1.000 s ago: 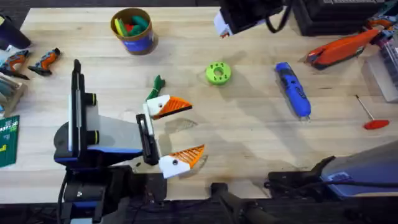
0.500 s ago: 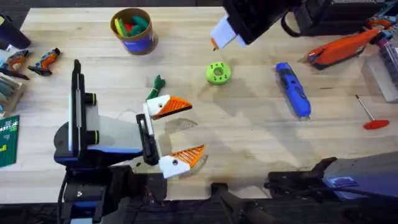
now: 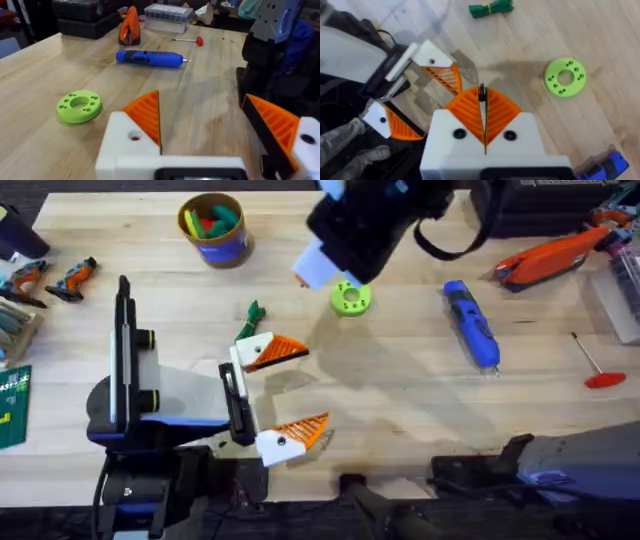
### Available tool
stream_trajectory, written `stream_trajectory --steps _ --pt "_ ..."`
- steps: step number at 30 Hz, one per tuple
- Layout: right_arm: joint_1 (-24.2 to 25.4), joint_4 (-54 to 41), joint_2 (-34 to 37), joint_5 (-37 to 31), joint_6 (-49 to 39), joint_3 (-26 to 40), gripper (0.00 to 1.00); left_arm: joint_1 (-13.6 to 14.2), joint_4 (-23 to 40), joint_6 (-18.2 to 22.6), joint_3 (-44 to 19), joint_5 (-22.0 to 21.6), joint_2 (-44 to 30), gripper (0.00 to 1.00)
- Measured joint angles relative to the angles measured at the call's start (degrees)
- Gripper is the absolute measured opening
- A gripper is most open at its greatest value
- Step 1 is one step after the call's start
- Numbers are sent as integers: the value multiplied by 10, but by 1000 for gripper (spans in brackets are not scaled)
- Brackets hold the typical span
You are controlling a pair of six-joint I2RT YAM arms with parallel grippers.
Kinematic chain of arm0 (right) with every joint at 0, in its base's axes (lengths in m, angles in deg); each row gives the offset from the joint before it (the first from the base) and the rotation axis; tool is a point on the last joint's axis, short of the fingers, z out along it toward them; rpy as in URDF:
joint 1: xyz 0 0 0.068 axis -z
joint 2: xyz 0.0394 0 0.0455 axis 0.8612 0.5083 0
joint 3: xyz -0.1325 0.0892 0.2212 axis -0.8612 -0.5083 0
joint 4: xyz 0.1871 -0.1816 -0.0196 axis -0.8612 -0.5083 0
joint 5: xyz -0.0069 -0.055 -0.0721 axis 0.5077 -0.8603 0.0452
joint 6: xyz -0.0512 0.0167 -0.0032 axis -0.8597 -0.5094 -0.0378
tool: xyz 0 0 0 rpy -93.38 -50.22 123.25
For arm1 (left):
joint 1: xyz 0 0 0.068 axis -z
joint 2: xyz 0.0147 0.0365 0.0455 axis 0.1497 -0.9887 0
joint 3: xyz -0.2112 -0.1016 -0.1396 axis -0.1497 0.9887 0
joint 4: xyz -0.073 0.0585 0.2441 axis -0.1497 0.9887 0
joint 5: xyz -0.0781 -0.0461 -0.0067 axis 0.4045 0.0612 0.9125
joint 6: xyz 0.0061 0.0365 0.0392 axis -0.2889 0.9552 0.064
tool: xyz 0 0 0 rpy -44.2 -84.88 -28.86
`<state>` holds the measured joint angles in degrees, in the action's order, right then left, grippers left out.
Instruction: Pick up the gripper from the table and insert it into the empty holder that is missing its gripper. Then pick up a screw, insert it into the mounting hole, and use the screwdriver to tighten it. Finally, clean up the table by picking up the vegetable and placing it into the bucket.
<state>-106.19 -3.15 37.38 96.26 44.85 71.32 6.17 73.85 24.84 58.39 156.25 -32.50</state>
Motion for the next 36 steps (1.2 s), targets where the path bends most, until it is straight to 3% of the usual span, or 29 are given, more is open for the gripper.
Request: stream_trajectory --steps 11,20,36 --pt "-60 -78 88 0 -50 122 6 0 0 0 0 0 0 986" --pt "-94 -85 111 0 -89 126 6 0 0 0 0 0 0 986" --pt "-111 -91 120 0 -188 127 6 0 0 0 0 0 0 985"
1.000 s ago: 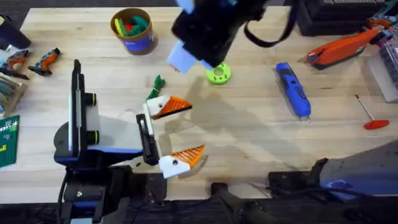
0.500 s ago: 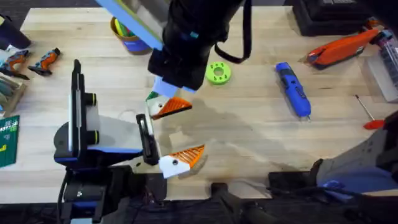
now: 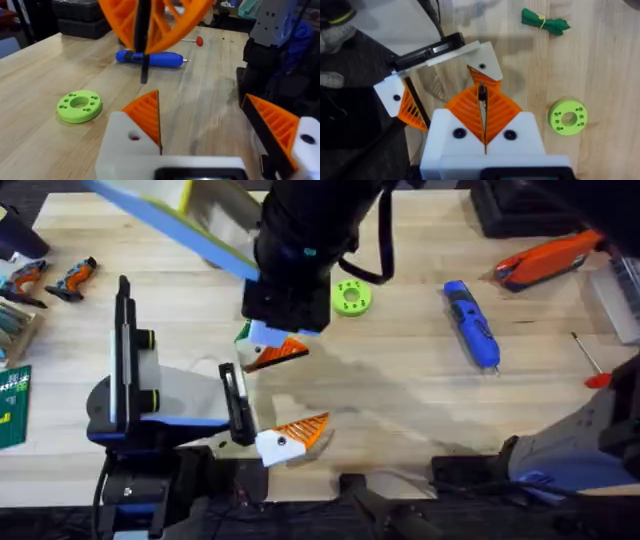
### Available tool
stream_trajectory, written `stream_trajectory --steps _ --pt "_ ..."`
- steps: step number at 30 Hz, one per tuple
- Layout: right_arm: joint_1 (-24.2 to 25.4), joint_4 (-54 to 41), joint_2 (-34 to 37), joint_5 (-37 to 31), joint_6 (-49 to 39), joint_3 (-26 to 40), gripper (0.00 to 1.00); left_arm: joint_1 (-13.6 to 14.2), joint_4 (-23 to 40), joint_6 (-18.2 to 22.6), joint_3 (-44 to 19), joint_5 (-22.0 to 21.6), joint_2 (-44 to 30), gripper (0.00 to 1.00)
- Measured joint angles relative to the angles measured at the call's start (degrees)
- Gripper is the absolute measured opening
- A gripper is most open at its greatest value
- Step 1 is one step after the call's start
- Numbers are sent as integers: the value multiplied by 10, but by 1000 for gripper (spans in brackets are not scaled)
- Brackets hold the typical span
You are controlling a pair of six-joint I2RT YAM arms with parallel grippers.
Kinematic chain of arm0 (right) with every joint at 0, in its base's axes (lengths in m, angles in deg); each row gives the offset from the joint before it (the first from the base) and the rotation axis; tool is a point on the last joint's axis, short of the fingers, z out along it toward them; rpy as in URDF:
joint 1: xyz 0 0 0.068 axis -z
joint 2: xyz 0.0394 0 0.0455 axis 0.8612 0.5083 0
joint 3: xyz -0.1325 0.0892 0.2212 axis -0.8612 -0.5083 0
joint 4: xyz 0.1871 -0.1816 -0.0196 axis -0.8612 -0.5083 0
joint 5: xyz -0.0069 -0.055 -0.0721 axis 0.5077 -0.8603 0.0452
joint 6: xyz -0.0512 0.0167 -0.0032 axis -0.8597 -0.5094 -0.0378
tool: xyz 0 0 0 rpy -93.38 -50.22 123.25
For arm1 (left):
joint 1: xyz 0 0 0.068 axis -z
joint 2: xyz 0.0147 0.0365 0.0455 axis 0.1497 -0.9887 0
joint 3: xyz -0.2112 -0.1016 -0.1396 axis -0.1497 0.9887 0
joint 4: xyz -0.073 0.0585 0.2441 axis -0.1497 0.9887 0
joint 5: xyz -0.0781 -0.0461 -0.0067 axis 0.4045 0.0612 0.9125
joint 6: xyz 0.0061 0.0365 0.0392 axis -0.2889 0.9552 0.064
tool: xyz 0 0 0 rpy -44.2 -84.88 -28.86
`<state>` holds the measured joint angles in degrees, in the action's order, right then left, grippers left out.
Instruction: Pick up the gripper from the table and insert it into the empty holder that is missing its gripper. Then pick up a screw, insert it into the mounting hole, and use the screwdriver to tighten it. Finally, clean up the table by picking up the vegetable and placing it into the bucket.
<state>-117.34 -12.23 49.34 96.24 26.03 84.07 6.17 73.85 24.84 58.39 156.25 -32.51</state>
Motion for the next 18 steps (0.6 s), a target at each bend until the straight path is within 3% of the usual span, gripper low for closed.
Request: stream_trajectory --steps 9,18 --pt "-37 1 0 0 -67 0 6 0 0 0 0 0 0 985" --pt "-38 -1 0 -28 -103 0 6 0 0 0 0 0 0 985"
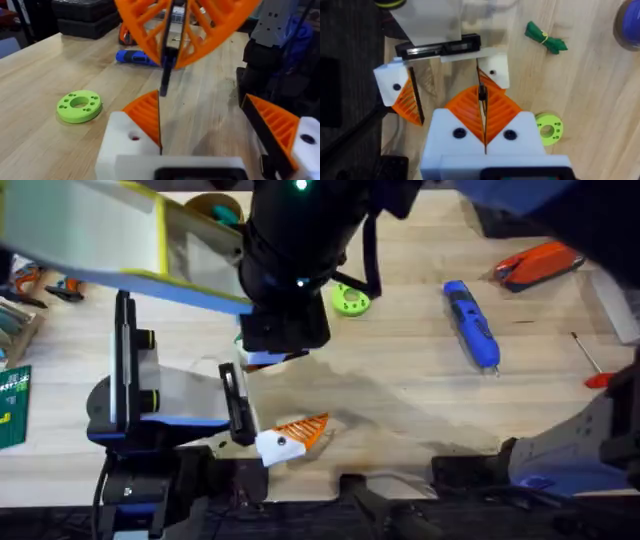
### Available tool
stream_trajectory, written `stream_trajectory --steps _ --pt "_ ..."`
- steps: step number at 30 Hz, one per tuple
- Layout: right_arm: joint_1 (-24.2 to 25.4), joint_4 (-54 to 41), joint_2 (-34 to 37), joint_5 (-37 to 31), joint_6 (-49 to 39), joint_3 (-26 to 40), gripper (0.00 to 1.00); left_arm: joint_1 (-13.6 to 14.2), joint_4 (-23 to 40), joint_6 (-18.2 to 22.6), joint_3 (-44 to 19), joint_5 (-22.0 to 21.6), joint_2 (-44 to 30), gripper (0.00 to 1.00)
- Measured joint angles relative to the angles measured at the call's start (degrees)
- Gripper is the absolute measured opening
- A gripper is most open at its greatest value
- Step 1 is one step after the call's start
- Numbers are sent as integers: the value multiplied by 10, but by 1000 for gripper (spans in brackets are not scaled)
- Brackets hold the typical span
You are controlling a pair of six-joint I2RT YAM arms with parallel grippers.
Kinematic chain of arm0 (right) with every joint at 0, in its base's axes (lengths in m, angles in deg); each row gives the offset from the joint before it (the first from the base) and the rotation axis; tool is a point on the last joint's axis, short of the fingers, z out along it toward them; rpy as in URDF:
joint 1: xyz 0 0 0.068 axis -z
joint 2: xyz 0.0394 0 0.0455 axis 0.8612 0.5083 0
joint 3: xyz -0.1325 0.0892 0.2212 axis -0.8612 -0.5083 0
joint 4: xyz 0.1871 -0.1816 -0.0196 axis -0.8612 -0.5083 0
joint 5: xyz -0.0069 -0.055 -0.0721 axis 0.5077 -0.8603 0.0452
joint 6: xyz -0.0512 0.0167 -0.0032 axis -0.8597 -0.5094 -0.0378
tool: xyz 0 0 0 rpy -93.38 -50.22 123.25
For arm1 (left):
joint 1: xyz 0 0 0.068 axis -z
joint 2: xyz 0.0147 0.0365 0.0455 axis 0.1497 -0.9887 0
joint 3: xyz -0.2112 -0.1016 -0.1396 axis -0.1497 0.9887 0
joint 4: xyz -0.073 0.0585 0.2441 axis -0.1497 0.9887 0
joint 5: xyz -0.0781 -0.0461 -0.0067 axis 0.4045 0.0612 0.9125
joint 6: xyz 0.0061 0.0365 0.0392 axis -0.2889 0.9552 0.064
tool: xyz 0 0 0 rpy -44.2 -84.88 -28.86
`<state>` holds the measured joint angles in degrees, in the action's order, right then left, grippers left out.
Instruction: Pick up the gripper from the table and insert it into the empty holder that is missing its gripper. Then pick up a screw, insert it into the mounting hole, and use the screwdriver to tighten it. Finally, clean up the table by picking up the vegetable and placing it into the bucket.
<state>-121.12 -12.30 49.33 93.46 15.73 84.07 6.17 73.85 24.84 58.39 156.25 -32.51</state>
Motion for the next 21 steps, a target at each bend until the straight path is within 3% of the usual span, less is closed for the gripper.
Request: stream_trajectory --steps 21 --pt "-4 1 29 -26 -16 1 6 0 0 0 0 0 0 985"
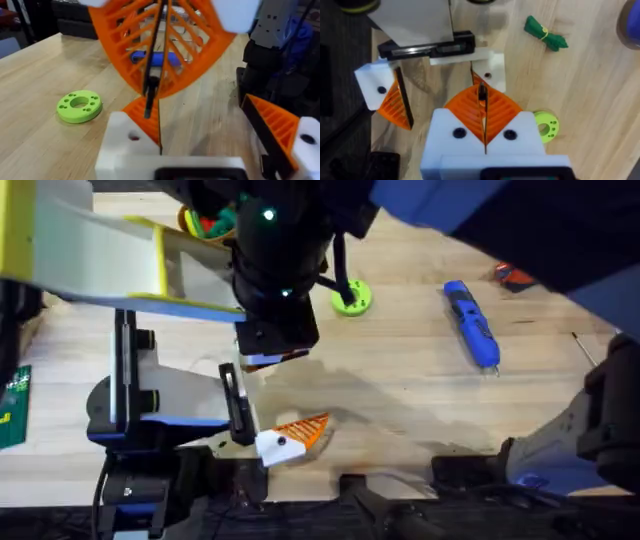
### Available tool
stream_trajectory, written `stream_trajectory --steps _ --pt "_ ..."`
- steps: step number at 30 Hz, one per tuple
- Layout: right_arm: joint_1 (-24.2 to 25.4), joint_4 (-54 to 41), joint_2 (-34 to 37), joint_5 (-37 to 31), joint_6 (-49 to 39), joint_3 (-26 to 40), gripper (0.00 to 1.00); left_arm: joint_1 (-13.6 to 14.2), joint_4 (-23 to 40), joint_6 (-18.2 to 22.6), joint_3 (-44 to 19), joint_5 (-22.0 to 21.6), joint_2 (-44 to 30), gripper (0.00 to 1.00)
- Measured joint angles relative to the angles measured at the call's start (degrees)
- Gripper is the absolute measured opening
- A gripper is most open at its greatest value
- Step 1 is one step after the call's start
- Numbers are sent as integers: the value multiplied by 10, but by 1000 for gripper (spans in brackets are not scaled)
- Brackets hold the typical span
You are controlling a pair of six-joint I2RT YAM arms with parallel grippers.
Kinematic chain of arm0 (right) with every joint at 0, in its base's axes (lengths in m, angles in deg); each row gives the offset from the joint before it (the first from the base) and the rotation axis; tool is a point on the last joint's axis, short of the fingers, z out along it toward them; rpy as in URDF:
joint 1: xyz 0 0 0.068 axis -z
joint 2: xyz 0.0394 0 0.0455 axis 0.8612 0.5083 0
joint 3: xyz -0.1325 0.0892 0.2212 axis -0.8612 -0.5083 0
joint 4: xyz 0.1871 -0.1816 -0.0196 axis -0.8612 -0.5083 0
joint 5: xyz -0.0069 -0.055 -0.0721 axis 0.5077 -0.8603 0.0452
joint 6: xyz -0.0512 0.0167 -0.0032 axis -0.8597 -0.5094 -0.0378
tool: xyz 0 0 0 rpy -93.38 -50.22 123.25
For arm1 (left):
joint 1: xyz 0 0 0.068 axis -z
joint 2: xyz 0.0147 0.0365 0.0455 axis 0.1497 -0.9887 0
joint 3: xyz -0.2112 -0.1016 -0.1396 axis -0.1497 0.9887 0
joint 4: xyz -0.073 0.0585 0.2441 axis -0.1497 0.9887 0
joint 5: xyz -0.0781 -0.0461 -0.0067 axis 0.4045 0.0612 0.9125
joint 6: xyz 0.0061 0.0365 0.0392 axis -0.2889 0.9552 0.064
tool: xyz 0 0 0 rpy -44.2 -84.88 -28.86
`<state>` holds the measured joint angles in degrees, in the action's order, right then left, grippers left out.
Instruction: Pick up the gripper from the table and insert it into the empty holder that is missing its gripper. Then pick up a screw, insert it into the mounting hole, and use the screwdriver to tighten it. Finally, clean up the table by picking up the vegetable and placing it into the bucket.
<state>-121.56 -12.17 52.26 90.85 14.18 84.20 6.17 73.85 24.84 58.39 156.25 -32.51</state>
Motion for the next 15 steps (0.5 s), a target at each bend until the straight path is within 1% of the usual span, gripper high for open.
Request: stream_trajectory --steps 15 --pt "-16 4 0 -13 -3 0 6 0 0 0 0 0 0 986"
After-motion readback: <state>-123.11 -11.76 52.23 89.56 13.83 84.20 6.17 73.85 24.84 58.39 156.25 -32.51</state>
